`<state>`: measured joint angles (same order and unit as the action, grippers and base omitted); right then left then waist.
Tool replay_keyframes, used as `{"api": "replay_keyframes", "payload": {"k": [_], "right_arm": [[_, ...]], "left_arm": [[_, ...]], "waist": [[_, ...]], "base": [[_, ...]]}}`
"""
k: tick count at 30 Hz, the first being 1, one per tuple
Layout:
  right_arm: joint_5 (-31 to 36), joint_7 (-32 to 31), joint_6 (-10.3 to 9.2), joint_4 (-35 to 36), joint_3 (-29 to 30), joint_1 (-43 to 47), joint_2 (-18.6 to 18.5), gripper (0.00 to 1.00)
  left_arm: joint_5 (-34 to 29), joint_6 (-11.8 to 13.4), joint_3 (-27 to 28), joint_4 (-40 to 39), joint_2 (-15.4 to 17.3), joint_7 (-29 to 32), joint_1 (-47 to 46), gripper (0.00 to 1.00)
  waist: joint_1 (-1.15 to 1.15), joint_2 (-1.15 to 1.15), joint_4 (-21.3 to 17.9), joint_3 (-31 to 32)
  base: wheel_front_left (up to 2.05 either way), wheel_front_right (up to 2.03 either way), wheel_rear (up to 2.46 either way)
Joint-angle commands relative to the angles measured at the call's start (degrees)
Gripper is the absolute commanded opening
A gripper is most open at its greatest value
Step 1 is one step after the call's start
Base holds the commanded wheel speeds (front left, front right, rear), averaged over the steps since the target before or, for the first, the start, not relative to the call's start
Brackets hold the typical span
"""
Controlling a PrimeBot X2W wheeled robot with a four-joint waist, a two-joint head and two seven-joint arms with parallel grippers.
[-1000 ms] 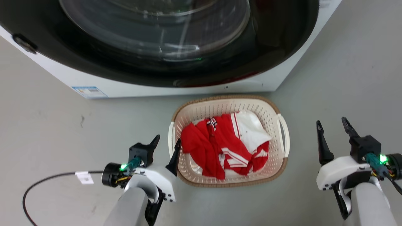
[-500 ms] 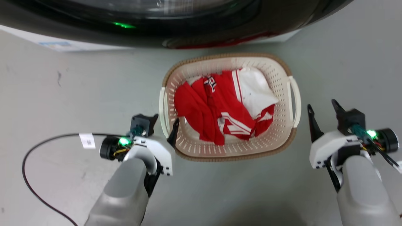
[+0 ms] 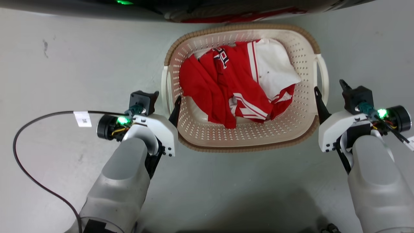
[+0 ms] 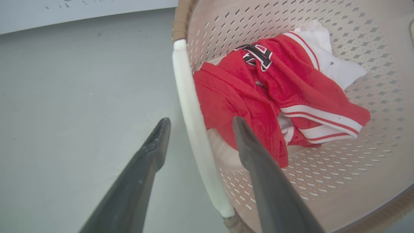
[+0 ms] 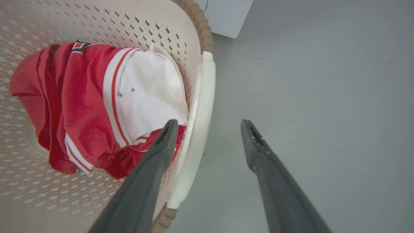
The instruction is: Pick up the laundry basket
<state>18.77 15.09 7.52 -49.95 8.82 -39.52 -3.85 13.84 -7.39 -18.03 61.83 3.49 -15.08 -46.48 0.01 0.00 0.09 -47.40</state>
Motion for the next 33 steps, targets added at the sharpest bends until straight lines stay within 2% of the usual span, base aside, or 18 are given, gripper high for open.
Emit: {"api": "replay_keyframes", "payload": {"k": [1, 13, 14, 15, 16, 17, 25, 33], "right_arm": [[0.65, 0.12, -0.06, -0.72, 0.08, -1.33, -0.28, 1.0], [2.37, 0.12, -0.05, -6.46, 0.71, -4.89, 0.19, 1.0], [2.45, 0.13, -0.06, -6.79, 0.79, -5.24, 0.22, 0.73], [2.65, 0.13, -0.06, -7.13, 0.84, -5.51, 0.21, 0.33], [2.65, 0.13, -0.06, -7.13, 0.84, -5.51, 0.21, 0.33], [2.91, 0.12, -0.06, -8.2, 0.9, -5.93, 0.29, 0.0], [4.49, -0.03, -0.08, -10.1, -0.22, -6.57, 0.23, 0.0], [5.38, 0.08, -0.07, -13.77, -0.38, -4.55, 0.5, 0.0]], "left_arm": [[-0.38, -0.05, -0.2, -0.19, 0.28, -0.14, -0.9, 1.0], [-0.66, -0.08, -1.36, 1.5, 0.27, -0.14, -3.21, 1.0], [-0.85, -0.08, -1.67, 2.04, 0.23, -0.14, -3.37, 1.0], [-1.12, -0.08, -1.95, 2.35, 0.2, -0.14, -3.72, 0.57], [-1.12, -0.08, -1.95, 2.35, 0.2, -0.14, -3.72, 0.57], [-0.92, -0.08, -2.2, 2.94, 0.11, -0.14, -4.2, 0.0], [-0.73, -0.21, -3.53, 4.43, 0.22, -0.03, -4.74, 0.0], [0.88, -0.22, -4.98, 6.22, -0.3, -0.17, -2.33, 0.0]], "waist": [[-0.01, 0.0, 0.2, -1.07], [-0.01, 0.0, 0.09, -3.41], [-0.01, 0.0, 0.06, -3.65], [-0.01, 0.0, 0.07, -3.85], [-0.01, 0.0, 0.07, -3.85], [-0.01, 0.0, 0.09, -4.14], [-0.01, 0.0, 0.21, -3.63], [-0.01, 0.0, 0.11, 1.4]], "base": [[0.0, 0.0, 0.0], [0.0, 0.0, 0.0], [0.0, 0.0, 0.0], [0.0, 0.0, 0.0], [0.0, 0.0, 0.0], [0.0, 0.0, 0.0], [0.0, 0.0, 0.0], [0.0, 0.0, 0.0]]}}
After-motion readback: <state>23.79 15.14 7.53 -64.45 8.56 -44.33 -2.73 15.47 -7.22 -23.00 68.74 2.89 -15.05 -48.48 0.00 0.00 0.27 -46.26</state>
